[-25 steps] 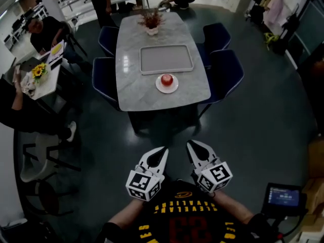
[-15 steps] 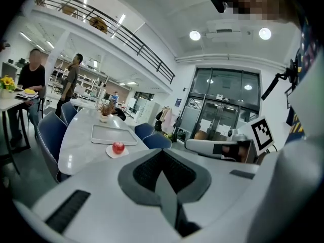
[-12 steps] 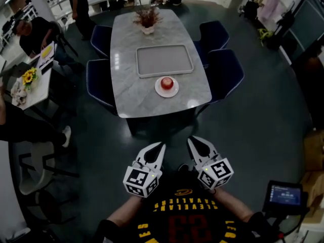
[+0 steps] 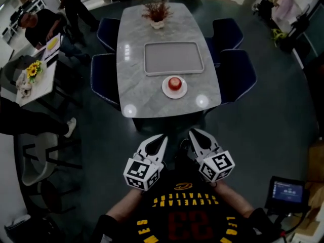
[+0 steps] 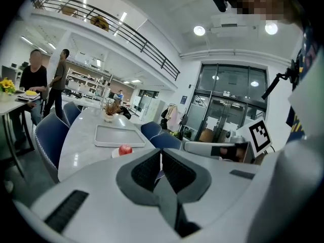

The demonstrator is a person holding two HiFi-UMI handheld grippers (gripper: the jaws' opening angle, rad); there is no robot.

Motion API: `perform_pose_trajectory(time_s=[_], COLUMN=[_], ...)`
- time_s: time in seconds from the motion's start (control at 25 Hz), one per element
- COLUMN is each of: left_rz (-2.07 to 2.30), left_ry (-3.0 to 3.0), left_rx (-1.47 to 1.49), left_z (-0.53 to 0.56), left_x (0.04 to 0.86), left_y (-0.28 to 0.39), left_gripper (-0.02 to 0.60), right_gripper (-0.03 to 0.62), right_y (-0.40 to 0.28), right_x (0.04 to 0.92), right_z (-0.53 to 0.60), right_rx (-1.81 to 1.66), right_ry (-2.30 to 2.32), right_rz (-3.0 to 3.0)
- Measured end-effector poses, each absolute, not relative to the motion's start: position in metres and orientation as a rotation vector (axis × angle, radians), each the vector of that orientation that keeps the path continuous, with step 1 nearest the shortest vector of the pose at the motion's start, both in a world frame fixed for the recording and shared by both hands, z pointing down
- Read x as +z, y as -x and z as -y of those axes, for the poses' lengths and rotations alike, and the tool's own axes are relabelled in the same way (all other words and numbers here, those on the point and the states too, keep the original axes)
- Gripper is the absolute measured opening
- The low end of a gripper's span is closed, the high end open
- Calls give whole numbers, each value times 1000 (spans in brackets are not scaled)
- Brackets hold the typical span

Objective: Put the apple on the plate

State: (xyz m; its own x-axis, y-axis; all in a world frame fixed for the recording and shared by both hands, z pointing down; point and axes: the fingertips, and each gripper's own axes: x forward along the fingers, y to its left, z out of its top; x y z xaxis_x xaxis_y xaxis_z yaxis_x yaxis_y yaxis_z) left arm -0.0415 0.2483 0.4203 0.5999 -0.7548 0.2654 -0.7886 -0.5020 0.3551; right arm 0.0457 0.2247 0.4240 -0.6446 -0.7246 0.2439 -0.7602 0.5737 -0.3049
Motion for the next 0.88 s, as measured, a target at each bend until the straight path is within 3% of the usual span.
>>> perform_pose_trajectory(time_s=[0.64,0.72,0.88], left_rz=[1398,1412,1434], left_ry=[-2240,-2219,-2167], left_rx=[112,118,126], left_z=[-130,-121,-104], left_x=[428,430,440], left_y=[6,5,6], left_gripper=[5,35,52], right_gripper=[9,51,52], right_y=[-72,-75,-85], right_x=[439,445,458], right_z=[-96,-85,-69], right_rx=[672,714,748], right_ry=[-1035,-1029,-1019], right_rz=[2763,2756,2739])
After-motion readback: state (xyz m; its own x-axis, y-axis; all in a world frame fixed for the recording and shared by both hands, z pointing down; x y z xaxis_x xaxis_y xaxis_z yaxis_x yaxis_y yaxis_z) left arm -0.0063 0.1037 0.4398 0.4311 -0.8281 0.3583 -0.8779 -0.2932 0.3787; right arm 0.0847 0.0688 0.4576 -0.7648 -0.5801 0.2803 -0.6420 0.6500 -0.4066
